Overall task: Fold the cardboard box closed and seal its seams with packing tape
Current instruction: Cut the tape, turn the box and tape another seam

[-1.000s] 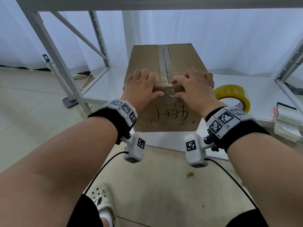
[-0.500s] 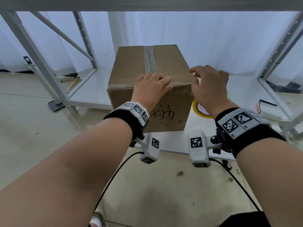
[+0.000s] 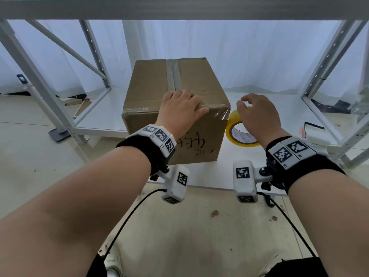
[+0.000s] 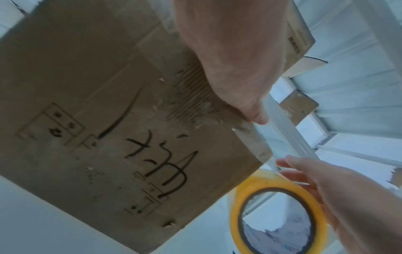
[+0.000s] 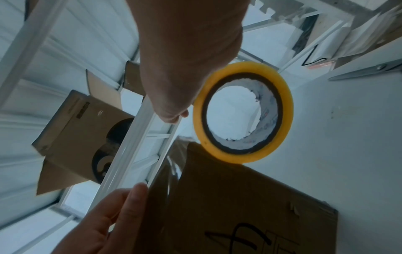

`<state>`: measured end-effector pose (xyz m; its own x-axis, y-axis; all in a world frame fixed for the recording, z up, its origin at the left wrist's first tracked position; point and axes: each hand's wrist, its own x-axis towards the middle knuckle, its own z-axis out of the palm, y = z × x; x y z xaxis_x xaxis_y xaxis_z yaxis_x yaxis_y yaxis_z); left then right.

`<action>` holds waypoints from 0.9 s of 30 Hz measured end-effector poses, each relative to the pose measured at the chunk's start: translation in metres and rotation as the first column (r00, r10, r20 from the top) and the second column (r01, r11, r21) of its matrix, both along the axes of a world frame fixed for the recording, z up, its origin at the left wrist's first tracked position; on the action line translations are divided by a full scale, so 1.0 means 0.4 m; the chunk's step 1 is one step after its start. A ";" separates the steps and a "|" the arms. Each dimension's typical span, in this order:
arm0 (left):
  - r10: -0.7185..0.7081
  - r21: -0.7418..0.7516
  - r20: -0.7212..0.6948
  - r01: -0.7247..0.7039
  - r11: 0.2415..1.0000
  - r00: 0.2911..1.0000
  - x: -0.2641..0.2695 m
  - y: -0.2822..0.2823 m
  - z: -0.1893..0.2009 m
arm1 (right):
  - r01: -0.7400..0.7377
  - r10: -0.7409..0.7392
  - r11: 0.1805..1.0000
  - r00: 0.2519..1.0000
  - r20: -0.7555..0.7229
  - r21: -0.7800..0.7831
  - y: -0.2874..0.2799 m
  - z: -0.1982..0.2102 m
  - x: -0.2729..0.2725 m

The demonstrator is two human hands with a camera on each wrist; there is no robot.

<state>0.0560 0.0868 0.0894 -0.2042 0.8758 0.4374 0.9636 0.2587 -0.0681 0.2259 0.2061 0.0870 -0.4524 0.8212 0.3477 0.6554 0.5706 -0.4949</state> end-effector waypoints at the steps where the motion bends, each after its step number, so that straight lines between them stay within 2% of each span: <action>1: -0.020 -0.009 -0.002 0.020 1.000 1.000 0.011 0.013 0.005 | 0.000 -0.002 0.999 0.999 -0.032 -0.048 0.009 -0.004 0.011; 6: -0.069 -0.154 0.046 0.075 0.985 0.997 0.052 0.085 -0.008 | 0.006 -0.025 0.981 0.995 -0.097 -0.193 0.035 -0.027 0.051; 13: -0.156 -0.090 -0.015 0.154 0.984 0.988 -0.014 0.058 -0.034 | -0.057 0.017 0.967 0.987 -0.157 -0.250 0.031 -0.037 0.036; 16: -0.272 -0.106 0.015 0.272 0.956 0.962 -0.088 0.020 -0.025 | -0.164 0.112 0.936 0.977 -0.181 -0.311 0.011 -0.025 0.011; 19: -0.397 -0.098 0.005 0.395 0.913 0.918 -0.140 0.004 -0.021 | -0.207 0.166 0.925 0.974 -0.151 -0.318 -0.012 -0.007 -0.016; 21: -0.381 -0.099 0.045 0.383 0.918 0.924 -0.129 0.005 -0.020 | -0.180 0.135 0.931 0.978 -0.159 -0.317 -0.016 0.011 -0.025; 23: -0.307 -0.048 0.082 0.312 0.949 0.948 -0.103 0.006 -0.038 | -0.149 0.105 0.943 0.982 -0.157 -0.298 -0.016 0.034 -0.028; 25: -0.228 0.041 0.105 0.225 0.973 0.968 -0.081 -0.003 -0.063 | -0.139 0.117 0.961 0.988 -0.104 -0.238 -0.014 0.048 -0.028; 27: -0.231 0.109 0.157 0.216 0.970 0.960 -0.077 -0.014 -0.077 | -0.144 0.140 0.969 0.990 -0.033 -0.201 -0.015 0.044 -0.030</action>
